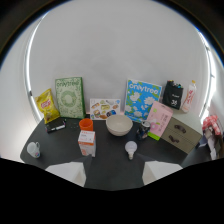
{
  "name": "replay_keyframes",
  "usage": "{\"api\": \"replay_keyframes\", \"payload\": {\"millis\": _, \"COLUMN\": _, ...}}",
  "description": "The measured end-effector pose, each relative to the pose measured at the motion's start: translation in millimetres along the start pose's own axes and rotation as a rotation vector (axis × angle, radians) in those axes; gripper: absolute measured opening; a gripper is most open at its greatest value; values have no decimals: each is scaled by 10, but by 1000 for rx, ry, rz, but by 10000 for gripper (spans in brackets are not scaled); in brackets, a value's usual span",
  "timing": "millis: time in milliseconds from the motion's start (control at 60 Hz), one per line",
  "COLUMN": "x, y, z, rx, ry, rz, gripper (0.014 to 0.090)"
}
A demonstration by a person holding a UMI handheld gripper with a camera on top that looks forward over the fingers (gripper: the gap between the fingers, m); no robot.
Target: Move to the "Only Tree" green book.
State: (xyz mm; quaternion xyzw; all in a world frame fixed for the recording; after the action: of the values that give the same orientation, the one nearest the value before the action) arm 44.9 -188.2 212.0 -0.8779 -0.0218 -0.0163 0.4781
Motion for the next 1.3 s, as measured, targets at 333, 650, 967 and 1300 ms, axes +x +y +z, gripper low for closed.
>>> {"api": "replay_keyframes", "payload": {"millis": 333, "x": -699, "y": 246, "z": -68, "rx": -39, "ry": 14, "rz": -8, "gripper": 850}}
{"api": "replay_keyframes", "payload": {"millis": 650, "x": -2241, "y": -323, "z": 361, "rx": 22, "ry": -79, "rz": -35, "gripper": 862}}
{"api": "replay_keyframes", "payload": {"millis": 967, "x": -2892, "y": -1247, "z": 1587, "rx": 77, "ry": -75, "rz": -62, "gripper": 863}}
{"api": "replay_keyframes", "payload": {"millis": 1300, "x": -3070, "y": -1653, "z": 2854, "rx": 37, "ry": -55, "rz": -53, "gripper": 860}}
